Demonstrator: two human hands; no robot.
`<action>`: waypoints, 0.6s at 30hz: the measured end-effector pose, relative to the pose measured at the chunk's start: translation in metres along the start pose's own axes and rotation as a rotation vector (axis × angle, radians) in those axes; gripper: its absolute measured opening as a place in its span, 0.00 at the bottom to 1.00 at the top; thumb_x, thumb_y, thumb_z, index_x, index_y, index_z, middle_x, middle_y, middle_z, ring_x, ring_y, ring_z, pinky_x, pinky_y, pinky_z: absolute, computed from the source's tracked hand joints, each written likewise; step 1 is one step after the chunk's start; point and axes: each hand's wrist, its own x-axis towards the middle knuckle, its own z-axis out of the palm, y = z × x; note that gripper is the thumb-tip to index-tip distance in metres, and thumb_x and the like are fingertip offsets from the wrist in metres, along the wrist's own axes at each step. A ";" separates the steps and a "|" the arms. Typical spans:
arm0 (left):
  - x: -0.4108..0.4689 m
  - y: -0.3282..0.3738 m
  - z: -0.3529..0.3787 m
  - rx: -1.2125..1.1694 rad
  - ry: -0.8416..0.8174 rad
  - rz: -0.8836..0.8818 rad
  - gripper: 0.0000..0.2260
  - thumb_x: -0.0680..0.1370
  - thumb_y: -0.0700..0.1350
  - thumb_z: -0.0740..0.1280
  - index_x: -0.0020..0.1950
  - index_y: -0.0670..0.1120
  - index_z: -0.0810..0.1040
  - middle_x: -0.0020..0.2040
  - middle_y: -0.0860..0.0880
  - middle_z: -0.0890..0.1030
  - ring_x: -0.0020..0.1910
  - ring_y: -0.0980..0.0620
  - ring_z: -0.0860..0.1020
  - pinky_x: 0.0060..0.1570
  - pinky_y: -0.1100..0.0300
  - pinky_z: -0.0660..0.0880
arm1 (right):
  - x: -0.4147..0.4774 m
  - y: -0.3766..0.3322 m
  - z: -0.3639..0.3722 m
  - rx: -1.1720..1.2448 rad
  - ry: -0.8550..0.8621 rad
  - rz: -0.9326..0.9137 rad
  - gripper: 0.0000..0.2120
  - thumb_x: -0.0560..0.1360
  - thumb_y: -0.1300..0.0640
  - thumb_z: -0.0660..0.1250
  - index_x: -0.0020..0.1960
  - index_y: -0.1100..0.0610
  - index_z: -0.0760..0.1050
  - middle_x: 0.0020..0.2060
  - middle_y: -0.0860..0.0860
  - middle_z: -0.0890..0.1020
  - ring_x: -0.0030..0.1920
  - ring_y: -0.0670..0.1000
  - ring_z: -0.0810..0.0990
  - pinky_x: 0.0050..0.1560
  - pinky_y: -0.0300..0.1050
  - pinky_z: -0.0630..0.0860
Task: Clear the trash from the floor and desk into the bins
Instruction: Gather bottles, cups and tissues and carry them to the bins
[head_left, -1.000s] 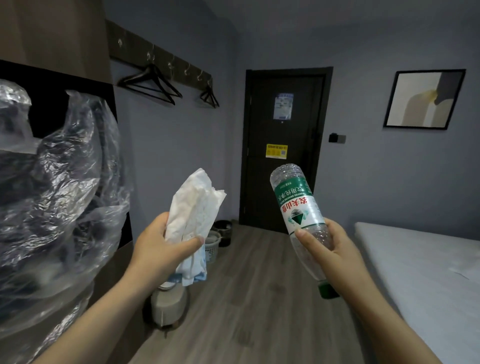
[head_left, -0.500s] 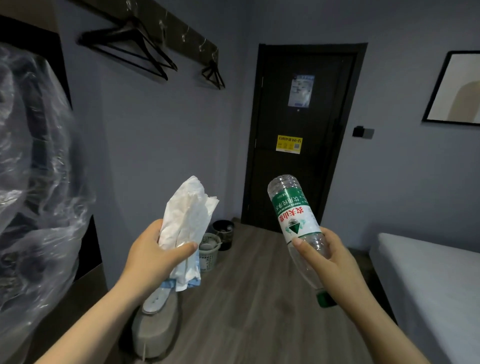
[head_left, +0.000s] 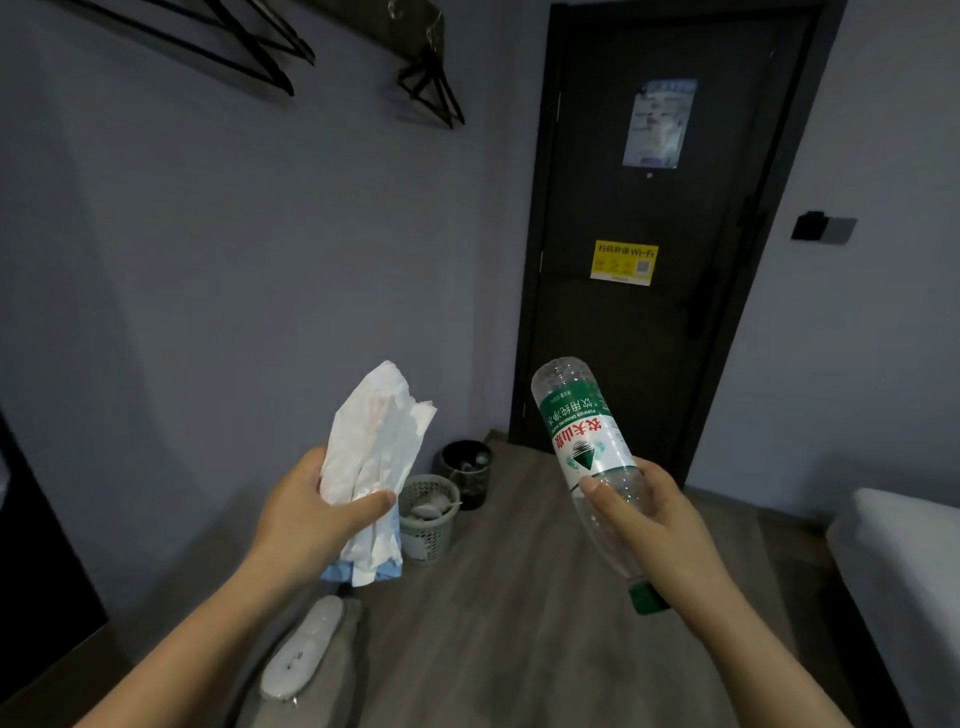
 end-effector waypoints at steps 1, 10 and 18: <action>0.018 -0.001 0.008 0.015 0.003 -0.008 0.14 0.68 0.45 0.77 0.47 0.54 0.74 0.44 0.56 0.80 0.43 0.55 0.79 0.36 0.59 0.74 | 0.022 0.005 0.002 0.010 -0.010 0.012 0.21 0.63 0.36 0.70 0.53 0.36 0.69 0.50 0.42 0.79 0.48 0.44 0.81 0.39 0.38 0.77; 0.164 -0.044 0.066 0.099 0.001 -0.073 0.17 0.69 0.48 0.76 0.50 0.55 0.70 0.44 0.61 0.76 0.42 0.61 0.76 0.36 0.63 0.73 | 0.189 0.056 0.043 -0.013 -0.107 0.090 0.25 0.68 0.40 0.71 0.62 0.44 0.68 0.51 0.43 0.80 0.48 0.45 0.82 0.40 0.38 0.77; 0.313 -0.101 0.107 0.053 -0.005 -0.137 0.19 0.67 0.45 0.77 0.53 0.52 0.74 0.47 0.58 0.80 0.45 0.56 0.79 0.43 0.55 0.77 | 0.330 0.099 0.107 -0.050 -0.108 0.170 0.22 0.70 0.44 0.71 0.60 0.46 0.69 0.51 0.46 0.80 0.49 0.49 0.81 0.49 0.51 0.80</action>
